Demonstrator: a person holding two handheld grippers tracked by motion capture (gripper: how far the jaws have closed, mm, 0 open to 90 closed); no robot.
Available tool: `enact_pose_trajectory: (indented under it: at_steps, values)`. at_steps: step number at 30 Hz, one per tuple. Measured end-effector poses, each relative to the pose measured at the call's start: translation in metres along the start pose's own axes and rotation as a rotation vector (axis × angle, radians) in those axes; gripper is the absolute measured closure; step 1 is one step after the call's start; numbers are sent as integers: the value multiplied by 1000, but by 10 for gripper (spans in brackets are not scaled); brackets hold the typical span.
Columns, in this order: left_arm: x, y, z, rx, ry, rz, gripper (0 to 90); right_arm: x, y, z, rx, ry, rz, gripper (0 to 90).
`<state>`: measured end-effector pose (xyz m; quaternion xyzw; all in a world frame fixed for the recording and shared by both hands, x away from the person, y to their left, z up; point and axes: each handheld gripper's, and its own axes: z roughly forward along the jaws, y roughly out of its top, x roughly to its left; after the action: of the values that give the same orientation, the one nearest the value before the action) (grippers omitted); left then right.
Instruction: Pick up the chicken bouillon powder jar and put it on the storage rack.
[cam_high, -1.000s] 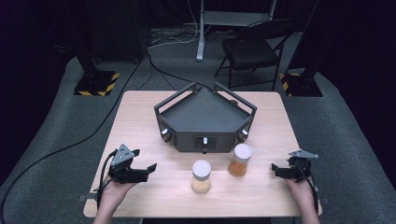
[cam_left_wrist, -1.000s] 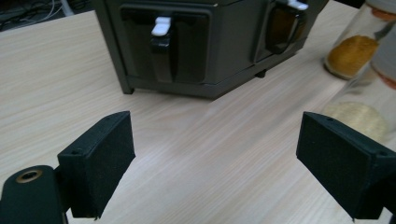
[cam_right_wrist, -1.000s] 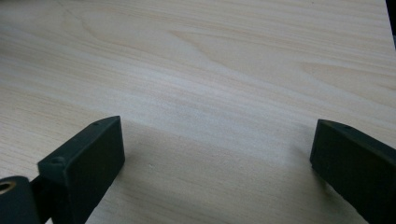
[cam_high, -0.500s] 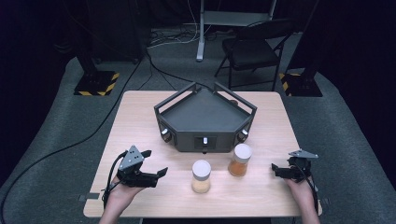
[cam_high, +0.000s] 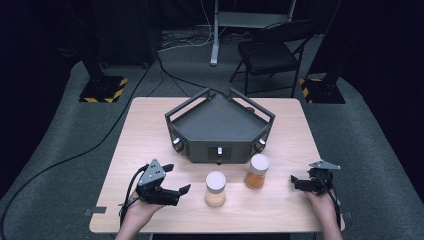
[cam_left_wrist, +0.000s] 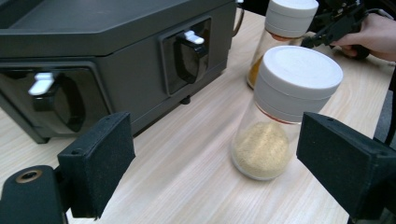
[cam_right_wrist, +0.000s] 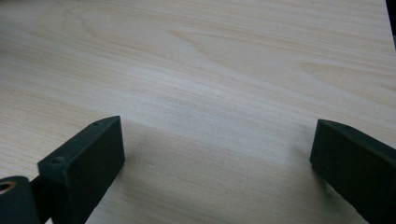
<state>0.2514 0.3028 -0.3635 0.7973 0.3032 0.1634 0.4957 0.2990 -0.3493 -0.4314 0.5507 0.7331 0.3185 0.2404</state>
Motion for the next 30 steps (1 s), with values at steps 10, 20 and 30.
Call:
enact_pose_trajectory:
  at_steps: [10,20,30]
  values:
    - [-8,1,17,1,-45,7,109,0,0,0,0,0,0,22]
    - [-19,4,37,11,-93,40,109,0,0,0,0,0,0,22]
    - [-29,5,59,16,-124,60,108,0,0,0,0,0,0,21]
